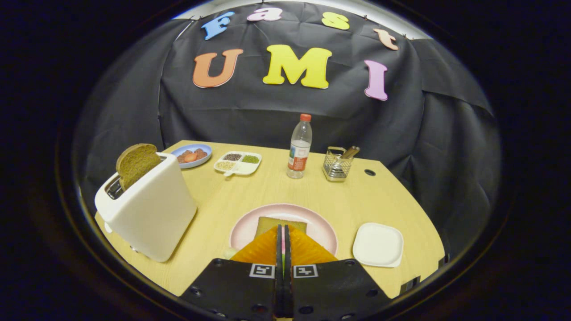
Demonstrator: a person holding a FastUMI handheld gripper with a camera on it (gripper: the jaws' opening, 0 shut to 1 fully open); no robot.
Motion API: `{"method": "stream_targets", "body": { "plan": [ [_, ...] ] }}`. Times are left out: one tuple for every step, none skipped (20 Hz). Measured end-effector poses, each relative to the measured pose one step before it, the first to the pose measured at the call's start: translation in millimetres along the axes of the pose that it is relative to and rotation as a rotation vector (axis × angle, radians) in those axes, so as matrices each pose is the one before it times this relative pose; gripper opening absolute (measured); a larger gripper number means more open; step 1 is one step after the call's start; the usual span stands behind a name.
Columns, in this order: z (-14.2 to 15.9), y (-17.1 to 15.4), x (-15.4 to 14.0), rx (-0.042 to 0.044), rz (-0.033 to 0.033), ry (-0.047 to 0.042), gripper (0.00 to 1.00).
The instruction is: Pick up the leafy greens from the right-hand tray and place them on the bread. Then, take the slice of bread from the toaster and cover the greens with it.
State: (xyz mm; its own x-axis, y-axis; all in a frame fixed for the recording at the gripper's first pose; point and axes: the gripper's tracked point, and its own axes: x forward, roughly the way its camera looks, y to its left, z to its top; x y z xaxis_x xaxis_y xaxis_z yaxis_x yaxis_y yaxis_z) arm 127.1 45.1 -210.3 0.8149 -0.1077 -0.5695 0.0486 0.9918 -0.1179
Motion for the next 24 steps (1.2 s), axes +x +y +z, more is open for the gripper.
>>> {"method": "stream_targets", "body": {
  "plan": [
    [-2.15,-1.09,-3.1,0.00352,0.00267,-0.0005,0.04],
    [-4.62,-0.19,-2.37,0.00356,0.00418,-0.00309,0.19],
    [-5.09,0.78,-2.3,0.00763,0.01143,0.00281,0.34],
    [-5.82,-1.49,-5.22,0.00594,0.00388,0.00252,0.51],
    [-7.48,-0.26,-3.7,-0.00106,0.0036,0.00102,0.68],
    [-7.96,-1.57,-1.95,-0.00206,-0.00066,-0.00036,0.86],
    [-7.74,-1.48,-1.99,0.00149,-0.00204,0.0006,0.89],
    [-8.41,-1.63,-1.3,0.00597,-0.00393,0.00329,0.92],
    [-6.93,-1.62,0.12,0.00919,-0.00126,0.00334,0.92],
    [-7.9,-0.7,0.45,0.01335,0.00005,0.01078,0.94],
    [-7.98,-0.95,1.41,0.00908,0.00108,0.01275,0.94],
    [-8.27,-1.04,1.88,0.00501,0.00238,0.01511,0.95],
    [-7.39,-0.21,1.95,0.00159,-0.00115,0.01188,0.95],
    [-11.27,-1.7,2.76,0.00061,-0.00103,0.017,0.95],
    [-11.2,-0.88,2.97,-0.00034,0.00183,0.0212,0.95],
    [-8.92,-1.1,4.09,-0.00353,-0.00029,0.01659,0.95],
    [-6.99,-0.81,3.39,-0.00046,-0.00048,0.01493,0.96],
    [-5.92,-0.43,3.31,0.00261,0.00113,0.01179,0.95],
    [-5.54,-1.09,6.27,0.00535,0.00269,0.01515,0.95],
    [-4.35,0.5,0.36,0.00528,0.00824,0.01506,0.83],
    [1.5,3.75,0.02,0.00785,0.02268,-0.00775,0.71],
    [-1.68,0.28,1.85,0.00638,0.00485,-0.00003,0.59],
    [0.03,2.69,1.39,-0.00251,0.0139,-0.0032,0.47],
    [-1.01,4.3,-1.08,-0.00839,0.01348,-0.00239,0.35]
  ]
}}
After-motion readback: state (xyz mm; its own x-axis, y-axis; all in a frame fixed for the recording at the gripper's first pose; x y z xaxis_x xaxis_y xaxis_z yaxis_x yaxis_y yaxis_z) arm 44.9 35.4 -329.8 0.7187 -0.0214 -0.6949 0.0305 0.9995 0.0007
